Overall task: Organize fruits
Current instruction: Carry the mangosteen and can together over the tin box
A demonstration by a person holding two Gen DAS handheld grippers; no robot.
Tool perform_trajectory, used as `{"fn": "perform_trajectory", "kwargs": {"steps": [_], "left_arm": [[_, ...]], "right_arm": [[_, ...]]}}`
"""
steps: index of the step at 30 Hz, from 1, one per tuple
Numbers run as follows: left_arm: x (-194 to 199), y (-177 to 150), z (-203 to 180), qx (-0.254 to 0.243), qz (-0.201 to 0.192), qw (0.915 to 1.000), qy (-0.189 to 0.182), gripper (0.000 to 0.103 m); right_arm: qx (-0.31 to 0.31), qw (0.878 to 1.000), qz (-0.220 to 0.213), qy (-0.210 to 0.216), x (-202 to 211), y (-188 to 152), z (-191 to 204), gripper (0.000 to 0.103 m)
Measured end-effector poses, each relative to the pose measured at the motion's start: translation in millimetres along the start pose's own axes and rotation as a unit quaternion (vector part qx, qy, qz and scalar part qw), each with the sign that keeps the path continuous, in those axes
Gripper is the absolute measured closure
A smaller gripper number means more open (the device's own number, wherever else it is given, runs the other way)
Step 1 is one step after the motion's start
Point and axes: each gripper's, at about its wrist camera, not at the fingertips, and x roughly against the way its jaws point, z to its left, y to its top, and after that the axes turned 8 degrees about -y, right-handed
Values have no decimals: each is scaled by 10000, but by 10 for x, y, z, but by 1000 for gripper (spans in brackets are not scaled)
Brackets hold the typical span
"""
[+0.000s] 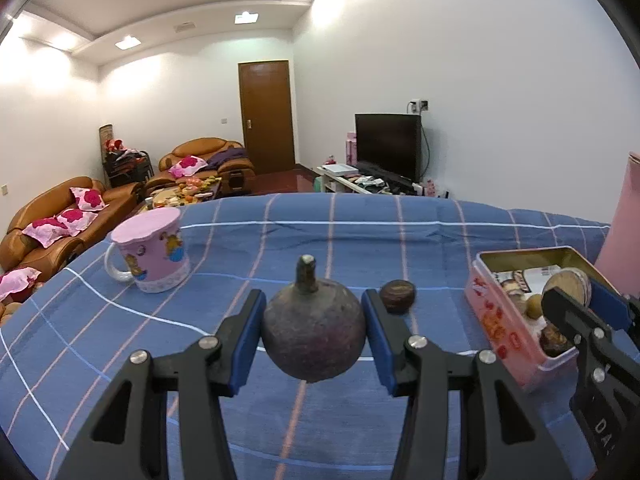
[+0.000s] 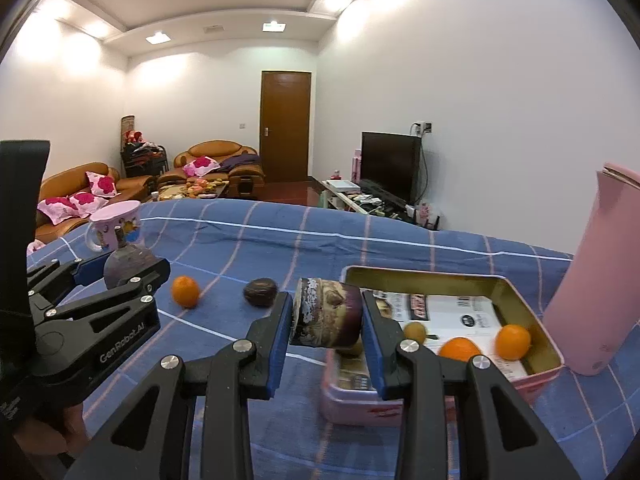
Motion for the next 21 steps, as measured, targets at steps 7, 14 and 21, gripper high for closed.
{"fn": "perform_trajectory", "kwargs": {"steps": [7, 14, 21], "left_arm": [[-13, 10, -257, -72, -18, 9999, -135, 52], [-18, 10, -480, -168, -39, 9996, -221, 52], [10, 8, -665, -219, -102, 9991, -352, 52]], "right_arm": [[-112, 9998, -8, -162, 8, -22, -258, 67], [-142, 9995, -58, -273, 34, -28, -449, 67], [-134, 9991, -108, -384, 33, -38, -638, 67]]}}
